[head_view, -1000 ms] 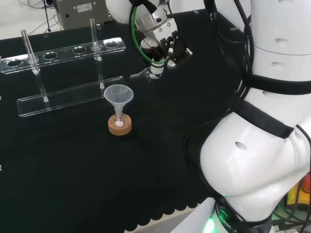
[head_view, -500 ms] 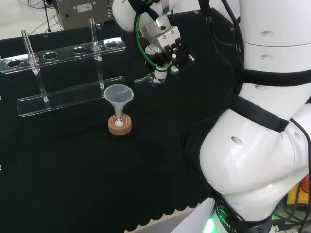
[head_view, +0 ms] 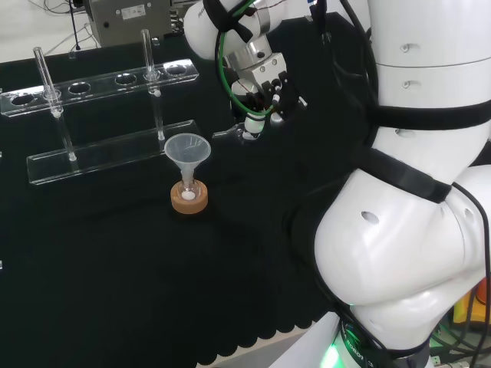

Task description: Put the weighing funnel back on the table.

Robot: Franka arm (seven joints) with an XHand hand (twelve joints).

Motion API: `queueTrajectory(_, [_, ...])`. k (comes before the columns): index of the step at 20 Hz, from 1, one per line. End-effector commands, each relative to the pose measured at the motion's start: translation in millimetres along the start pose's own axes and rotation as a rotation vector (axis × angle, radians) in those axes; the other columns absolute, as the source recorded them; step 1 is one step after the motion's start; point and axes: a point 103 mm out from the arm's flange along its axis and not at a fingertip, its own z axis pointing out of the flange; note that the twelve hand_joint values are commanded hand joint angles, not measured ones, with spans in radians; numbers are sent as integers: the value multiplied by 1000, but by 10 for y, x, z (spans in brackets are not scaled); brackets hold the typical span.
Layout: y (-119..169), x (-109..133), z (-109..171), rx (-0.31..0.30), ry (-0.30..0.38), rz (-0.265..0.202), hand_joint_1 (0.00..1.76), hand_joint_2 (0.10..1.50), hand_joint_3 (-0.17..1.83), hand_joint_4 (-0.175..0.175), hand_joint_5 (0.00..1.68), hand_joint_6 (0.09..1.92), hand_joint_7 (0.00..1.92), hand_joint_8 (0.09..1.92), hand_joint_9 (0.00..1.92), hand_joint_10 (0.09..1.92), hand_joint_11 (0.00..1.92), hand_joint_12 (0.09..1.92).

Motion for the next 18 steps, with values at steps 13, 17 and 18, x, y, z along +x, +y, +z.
queueTrajectory(13, [247, 183, 303, 18, 2, -32, 1093, 629, 841, 175, 1135, 999, 626, 612, 927, 404, 655, 1180])
queueTrajectory(17, [266, 222, 309, 23, -4, -31, 1093, 630, 840, 175, 1135, 999, 625, 613, 927, 403, 656, 1180])
queueTrajectory(18, [271, 227, 314, 24, -2, -33, 1093, 630, 840, 175, 1135, 999, 625, 613, 927, 403, 656, 1180])
